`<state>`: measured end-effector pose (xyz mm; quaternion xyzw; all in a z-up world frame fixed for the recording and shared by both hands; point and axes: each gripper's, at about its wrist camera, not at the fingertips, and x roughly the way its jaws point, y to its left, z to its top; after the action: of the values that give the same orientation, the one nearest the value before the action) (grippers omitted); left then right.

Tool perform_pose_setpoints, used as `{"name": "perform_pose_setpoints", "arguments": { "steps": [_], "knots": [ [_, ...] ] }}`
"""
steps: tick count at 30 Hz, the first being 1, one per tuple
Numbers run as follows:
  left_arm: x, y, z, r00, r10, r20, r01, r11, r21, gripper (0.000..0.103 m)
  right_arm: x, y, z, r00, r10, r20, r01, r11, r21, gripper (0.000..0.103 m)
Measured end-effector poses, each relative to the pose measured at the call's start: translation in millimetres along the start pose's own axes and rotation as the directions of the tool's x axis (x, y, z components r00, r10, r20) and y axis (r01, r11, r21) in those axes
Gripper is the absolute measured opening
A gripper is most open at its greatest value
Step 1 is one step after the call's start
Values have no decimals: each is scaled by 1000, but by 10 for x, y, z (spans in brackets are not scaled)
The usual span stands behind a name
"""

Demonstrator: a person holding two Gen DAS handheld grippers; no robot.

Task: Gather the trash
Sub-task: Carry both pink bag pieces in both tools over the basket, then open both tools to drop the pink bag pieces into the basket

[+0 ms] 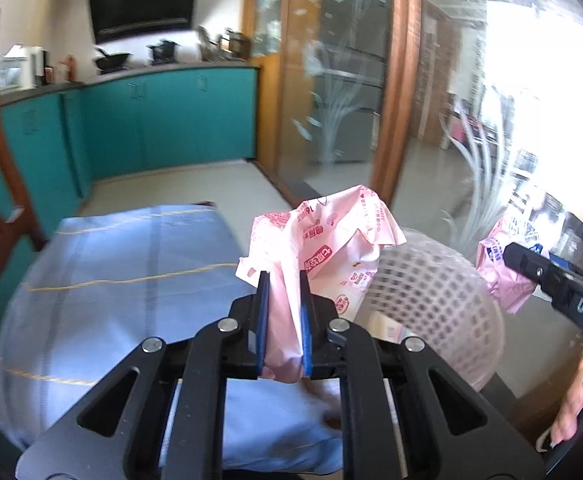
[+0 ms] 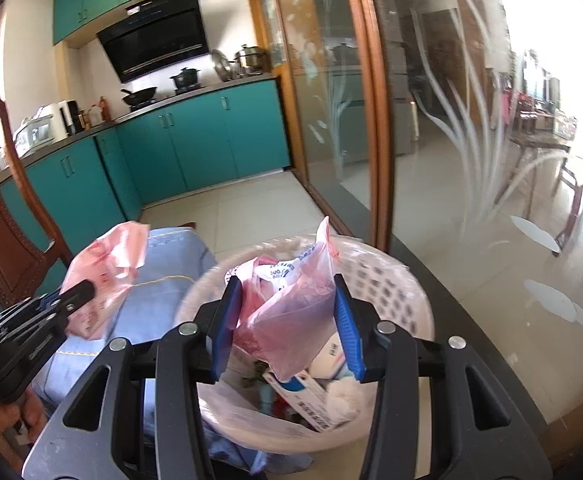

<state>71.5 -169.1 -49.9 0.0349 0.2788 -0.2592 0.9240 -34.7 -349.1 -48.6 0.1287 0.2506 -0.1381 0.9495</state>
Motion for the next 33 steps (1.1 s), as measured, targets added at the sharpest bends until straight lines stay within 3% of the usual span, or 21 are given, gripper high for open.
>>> {"name": "perform_pose_setpoints", "arguments": {
  "steps": [5,12,14,16,19,26,28,30,33],
  "knots": [
    [296,-344,85,998,-55,-43,57,998,41,14,-11,-208,-51,999,-33,-4,33,999,33,45],
    [483,-797,87,996,-63,-65,71,990,122,15,28,-373,-74,998,-62,-13,63,997,53,45],
    [548,-866,65,994,-70,-88,81,988,128,20,50,-428,-100,997,-75,-20,76,995,61,45],
    [592,-896,43,993,-60,-97,72,989,132,35,74,-472,-88,997,-74,-29,76,995,70,45],
    [567,-853,24,995,-39,-90,50,991,122,53,111,-466,-97,997,-71,-40,74,995,67,45],
    [414,-403,7,994,65,-89,-63,998,31,60,251,-296,-46,998,-20,-61,23,999,36,46],
    [317,-245,-23,993,86,-82,-87,996,-12,67,303,-209,-31,997,3,-77,-1,1000,26,47],
    [153,-71,-78,991,116,-66,-120,991,-62,71,337,-126,-35,996,21,-92,-20,1000,13,50],
    [-47,70,-114,986,162,-37,-165,983,-81,82,399,-10,-56,992,15,-125,-16,1000,-10,71]
  ]
}}
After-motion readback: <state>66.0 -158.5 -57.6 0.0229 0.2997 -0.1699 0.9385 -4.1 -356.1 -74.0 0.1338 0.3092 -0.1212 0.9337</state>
